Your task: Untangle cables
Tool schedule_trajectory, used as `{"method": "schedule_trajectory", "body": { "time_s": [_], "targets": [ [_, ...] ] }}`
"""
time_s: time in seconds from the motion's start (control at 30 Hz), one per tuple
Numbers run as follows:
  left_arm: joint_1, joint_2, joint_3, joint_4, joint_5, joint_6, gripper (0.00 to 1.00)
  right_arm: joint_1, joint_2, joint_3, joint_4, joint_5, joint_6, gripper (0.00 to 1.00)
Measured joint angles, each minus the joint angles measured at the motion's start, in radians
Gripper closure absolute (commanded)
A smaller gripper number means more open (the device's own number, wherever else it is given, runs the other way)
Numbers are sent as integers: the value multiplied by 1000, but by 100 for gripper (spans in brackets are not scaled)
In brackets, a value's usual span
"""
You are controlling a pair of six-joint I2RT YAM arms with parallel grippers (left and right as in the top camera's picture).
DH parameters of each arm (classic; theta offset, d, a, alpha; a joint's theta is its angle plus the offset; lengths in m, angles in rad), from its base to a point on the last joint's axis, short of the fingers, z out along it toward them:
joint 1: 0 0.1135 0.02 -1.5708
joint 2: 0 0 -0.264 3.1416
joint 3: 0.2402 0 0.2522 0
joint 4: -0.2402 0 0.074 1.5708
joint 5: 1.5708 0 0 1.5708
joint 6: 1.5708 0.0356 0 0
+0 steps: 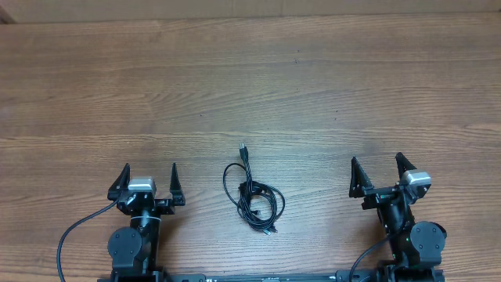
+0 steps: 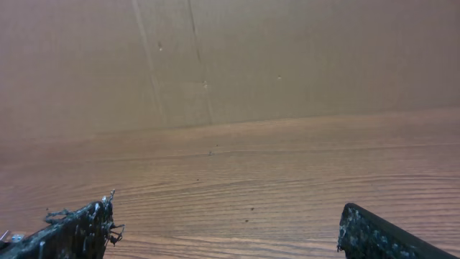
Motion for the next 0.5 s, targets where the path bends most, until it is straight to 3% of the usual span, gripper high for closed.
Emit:
{"method": "schedule_trajectory", "body": {
  "time_s": [0.5],
  "targets": [
    [0,0,0,0,0,0,0,0,0,0,0,0,0,0]
  ]
}}
